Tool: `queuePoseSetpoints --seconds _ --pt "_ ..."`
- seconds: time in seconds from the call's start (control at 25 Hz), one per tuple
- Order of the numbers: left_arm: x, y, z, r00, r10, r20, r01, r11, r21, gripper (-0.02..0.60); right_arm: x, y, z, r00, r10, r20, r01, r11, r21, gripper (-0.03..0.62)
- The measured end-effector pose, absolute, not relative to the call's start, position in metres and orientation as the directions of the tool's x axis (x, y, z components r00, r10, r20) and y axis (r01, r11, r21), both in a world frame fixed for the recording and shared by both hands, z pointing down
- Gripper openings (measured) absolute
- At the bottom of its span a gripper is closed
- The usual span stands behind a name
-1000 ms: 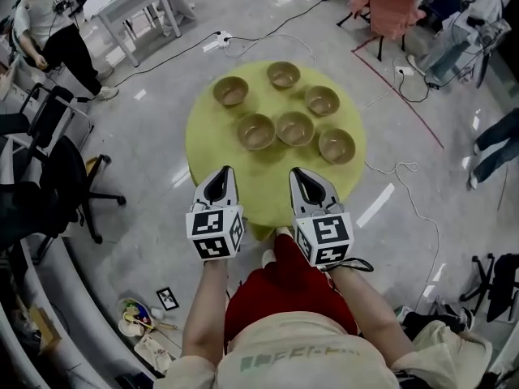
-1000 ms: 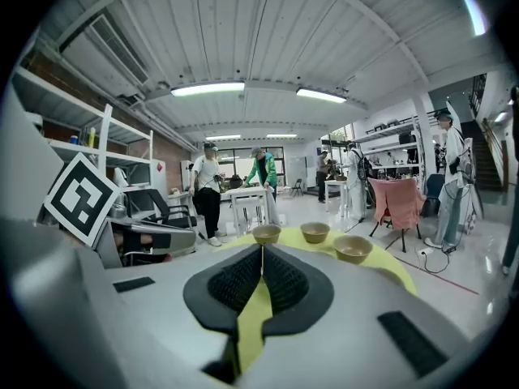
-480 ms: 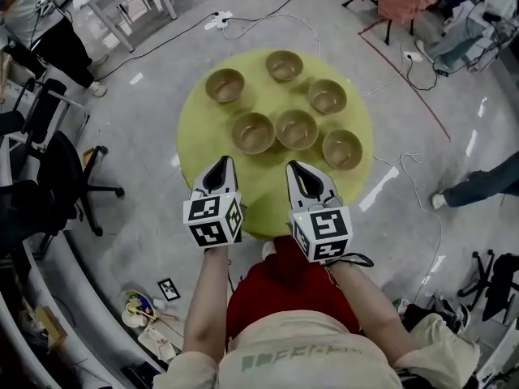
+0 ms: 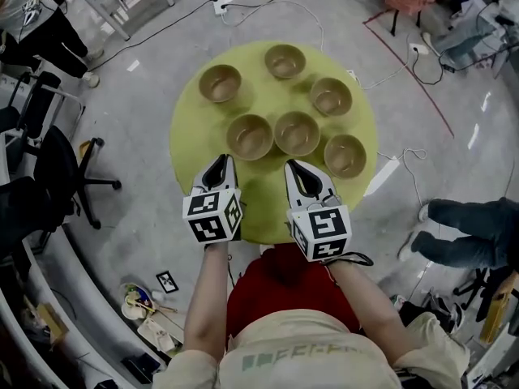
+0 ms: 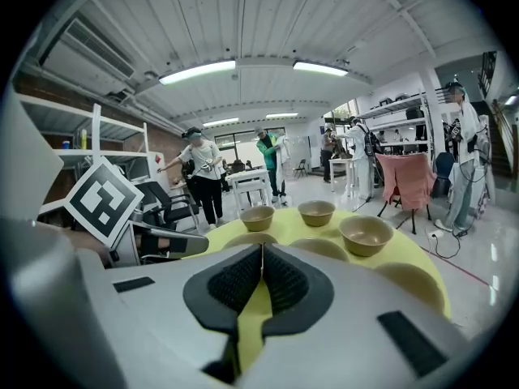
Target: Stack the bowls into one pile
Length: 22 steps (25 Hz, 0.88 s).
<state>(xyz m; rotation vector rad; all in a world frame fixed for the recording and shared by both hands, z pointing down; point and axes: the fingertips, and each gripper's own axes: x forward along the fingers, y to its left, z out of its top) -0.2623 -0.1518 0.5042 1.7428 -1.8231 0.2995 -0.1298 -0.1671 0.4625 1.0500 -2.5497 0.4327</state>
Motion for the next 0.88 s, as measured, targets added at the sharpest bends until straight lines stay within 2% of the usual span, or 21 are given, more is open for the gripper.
queuePoseSetpoints --seconds 0.32,0.64,0.88 --pt "-0.266 -0.174 0.52 0.035 -0.81 0.586 -0.955 0.146 0.259 0.029 -0.137 -0.187 0.478 -0.671 -0.585 0.456 -0.71 0.685 -0.164 0.037" --pt "-0.271 -0.183 0.533 0.022 -0.789 0.614 -0.944 0.186 0.273 0.09 -0.137 -0.197 0.486 -0.673 -0.573 0.468 -0.706 0.686 -0.175 0.037" --pt "-0.272 -0.189 0.546 0.039 -0.767 0.641 -0.925 0.216 0.314 0.098 -0.14 -0.202 0.49 -0.677 -0.56 0.477 -0.7 0.691 -0.182 0.037"
